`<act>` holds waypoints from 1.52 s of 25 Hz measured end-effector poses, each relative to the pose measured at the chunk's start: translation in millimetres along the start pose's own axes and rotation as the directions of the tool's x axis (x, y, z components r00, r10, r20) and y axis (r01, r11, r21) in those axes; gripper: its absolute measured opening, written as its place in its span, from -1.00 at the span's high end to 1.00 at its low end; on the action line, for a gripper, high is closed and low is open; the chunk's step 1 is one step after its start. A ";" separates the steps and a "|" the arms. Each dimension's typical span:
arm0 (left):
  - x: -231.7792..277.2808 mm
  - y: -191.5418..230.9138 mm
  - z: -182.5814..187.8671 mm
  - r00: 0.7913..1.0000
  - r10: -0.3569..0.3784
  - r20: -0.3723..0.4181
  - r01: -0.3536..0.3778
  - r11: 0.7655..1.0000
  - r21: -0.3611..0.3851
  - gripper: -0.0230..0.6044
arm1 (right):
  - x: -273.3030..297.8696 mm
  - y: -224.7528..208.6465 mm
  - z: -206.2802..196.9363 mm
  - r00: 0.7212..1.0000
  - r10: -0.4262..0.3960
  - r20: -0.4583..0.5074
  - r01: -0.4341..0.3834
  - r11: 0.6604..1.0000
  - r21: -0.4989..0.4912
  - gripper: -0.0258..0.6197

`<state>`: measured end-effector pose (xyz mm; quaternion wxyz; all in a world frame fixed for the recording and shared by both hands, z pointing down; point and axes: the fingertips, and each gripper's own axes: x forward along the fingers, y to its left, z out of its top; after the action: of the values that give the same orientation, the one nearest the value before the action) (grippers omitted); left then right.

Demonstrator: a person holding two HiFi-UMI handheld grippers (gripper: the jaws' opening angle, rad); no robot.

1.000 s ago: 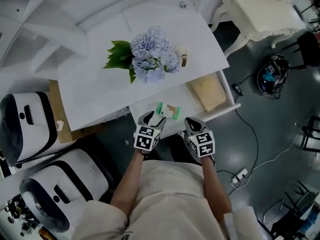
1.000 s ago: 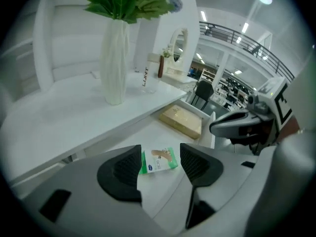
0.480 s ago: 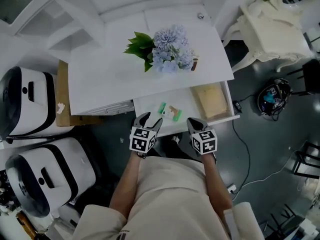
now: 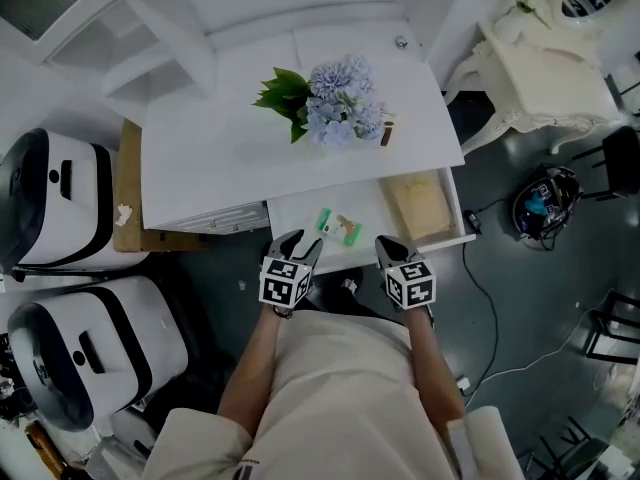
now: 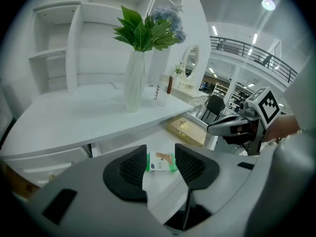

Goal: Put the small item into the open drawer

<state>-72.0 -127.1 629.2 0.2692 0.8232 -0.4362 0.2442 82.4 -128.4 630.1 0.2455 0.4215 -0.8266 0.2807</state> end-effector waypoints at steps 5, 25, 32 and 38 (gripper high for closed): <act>-1.1 -6.4 -1.8 1.000 -0.023 0.010 0.023 1.000 -0.003 0.42 | 1.0 -3.5 -7.3 1.000 -0.001 -0.017 0.001 1.000 0.015 0.84; -0.1 5.7 -0.1 0.999 0.032 -0.001 -0.032 0.999 0.033 0.87 | 15.7 13.3 5.3 0.999 0.047 -0.017 -0.047 0.998 -0.035 0.84; 2.4 1.8 10.6 1.000 0.015 0.025 -0.015 1.000 0.001 0.87 | 15.6 13.9 11.9 0.998 0.059 -0.013 -0.060 0.997 -0.052 0.84; 4.0 -4.5 8.8 1.000 0.002 0.018 -0.002 1.000 -0.014 0.87 | 13.6 12.0 7.6 0.998 0.056 -0.016 -0.057 0.997 -0.052 0.84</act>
<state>-64.7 -133.0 624.3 0.2705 0.8231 -0.4410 0.2340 63.9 -135.3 630.3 0.2544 0.3894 -0.8435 0.2688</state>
